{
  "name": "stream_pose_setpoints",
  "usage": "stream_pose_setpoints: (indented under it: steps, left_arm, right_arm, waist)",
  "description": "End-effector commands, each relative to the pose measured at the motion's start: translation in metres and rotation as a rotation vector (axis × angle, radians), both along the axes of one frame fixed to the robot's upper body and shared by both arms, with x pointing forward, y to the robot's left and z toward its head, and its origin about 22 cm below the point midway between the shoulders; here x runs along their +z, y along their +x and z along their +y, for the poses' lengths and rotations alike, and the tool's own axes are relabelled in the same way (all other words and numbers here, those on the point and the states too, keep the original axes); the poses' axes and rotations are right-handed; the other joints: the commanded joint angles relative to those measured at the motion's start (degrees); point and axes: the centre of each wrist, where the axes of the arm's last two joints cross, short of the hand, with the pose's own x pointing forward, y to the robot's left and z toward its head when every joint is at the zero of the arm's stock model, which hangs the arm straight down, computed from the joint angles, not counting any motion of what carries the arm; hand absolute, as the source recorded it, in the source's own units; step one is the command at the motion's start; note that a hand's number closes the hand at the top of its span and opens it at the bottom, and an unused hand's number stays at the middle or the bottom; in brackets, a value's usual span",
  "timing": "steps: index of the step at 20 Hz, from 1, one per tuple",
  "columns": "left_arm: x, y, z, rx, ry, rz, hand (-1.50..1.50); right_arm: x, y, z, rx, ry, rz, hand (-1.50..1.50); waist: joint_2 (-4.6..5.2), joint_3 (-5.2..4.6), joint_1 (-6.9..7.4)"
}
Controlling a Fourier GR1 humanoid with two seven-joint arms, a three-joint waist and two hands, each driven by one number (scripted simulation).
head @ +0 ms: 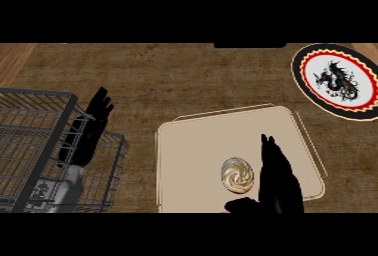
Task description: Pick the cupcake from the tray and place it in the plate
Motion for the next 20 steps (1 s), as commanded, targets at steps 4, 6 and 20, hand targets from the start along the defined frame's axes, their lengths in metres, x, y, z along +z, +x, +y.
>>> stream_pose_setpoints:
  steps: [4,6,20]
  left_arm:
    - [-0.042,-0.024,0.004,0.006,-0.026,0.253,0.00]
    - [-0.057,-0.033,-0.007,0.001,-0.041,0.249,0.00]
    - [-0.053,-0.035,-0.009,-0.004,-0.065,0.269,0.00]
  right_arm:
    - [-0.018,0.009,0.011,-0.020,-0.009,0.095,-1.50]
    - [-0.025,0.017,0.011,-0.021,-0.020,0.100,-1.50]
    - [-0.022,0.028,0.010,0.052,-0.187,-0.019,1.50]
  waist:
    - [0.97,-1.21,-0.05]
    - [1.18,-1.24,0.04]
    - [0.82,-1.24,-0.31]
